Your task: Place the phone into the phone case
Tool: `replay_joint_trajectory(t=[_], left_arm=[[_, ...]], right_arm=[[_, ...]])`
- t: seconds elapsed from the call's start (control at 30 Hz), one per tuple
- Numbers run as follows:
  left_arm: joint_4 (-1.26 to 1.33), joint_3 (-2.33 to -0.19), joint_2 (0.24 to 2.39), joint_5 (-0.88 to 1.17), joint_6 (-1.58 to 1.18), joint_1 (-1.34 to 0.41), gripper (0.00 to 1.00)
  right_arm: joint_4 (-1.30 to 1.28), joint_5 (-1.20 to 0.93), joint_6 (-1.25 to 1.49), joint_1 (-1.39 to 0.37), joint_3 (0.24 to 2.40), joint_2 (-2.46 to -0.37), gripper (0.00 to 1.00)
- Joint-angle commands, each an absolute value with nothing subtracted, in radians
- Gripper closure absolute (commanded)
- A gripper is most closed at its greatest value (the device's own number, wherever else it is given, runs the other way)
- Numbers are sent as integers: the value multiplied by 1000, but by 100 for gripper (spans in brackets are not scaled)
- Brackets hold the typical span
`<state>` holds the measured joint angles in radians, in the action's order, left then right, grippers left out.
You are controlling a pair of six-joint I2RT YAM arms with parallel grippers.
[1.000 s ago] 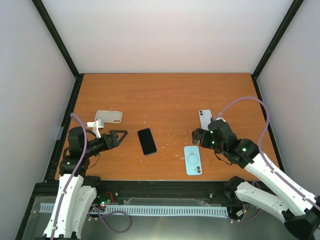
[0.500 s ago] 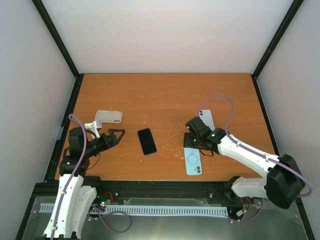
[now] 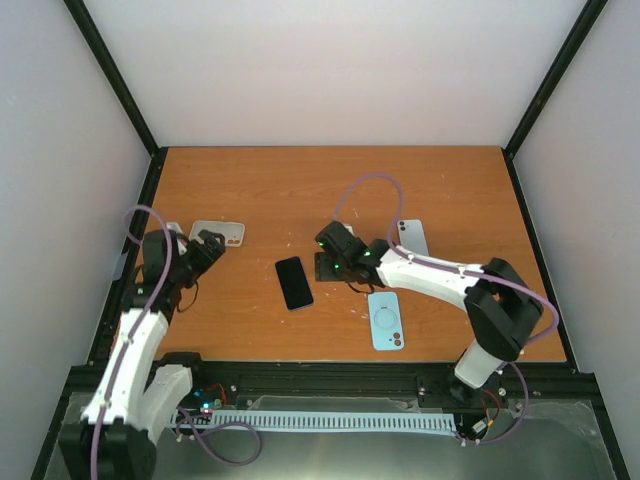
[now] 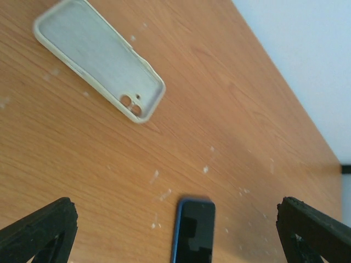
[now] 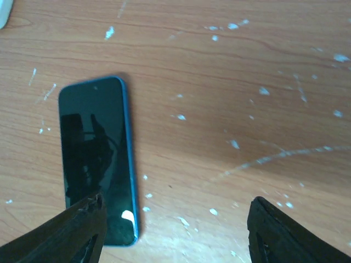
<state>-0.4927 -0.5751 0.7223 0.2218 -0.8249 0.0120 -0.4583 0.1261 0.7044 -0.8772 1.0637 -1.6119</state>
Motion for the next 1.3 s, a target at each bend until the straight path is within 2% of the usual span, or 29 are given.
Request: replay_joint_trajectory(t=[0.0,0.1,0.27,0.47,0.67,0.9,1.1,1.27], left_arm=[[-415,-727,912,103,-805,50,2],[-387,-781,1060,151,-799,120,12],[-366,-843,1213,-9,-899,162,24],[-300,-950,1367,-45,-789,191,23],[-208,-1034,1526,-38,-622,232,20],[-94,-1083,1663,176,-595,329,17],[-199,-1232,1812,159,-551,334,18],[-198,-1249,1873,205,-559,334,18]], right_arm=[[-438,166,713,-919,1148,-1690,30],[-440,164,715,-941,1188,-1727,31],[-417,146,723,-959,1194,-1747,32],[-441,144,737,-982,1255,-1827,30],[-483,177,708,-1019,1342,-1925,20],[-568,232,682,-1052,1450,-2030,11],[-629,250,679,-1062,1514,-2094,11],[-636,251,673,-1071,1536,-2131,14]])
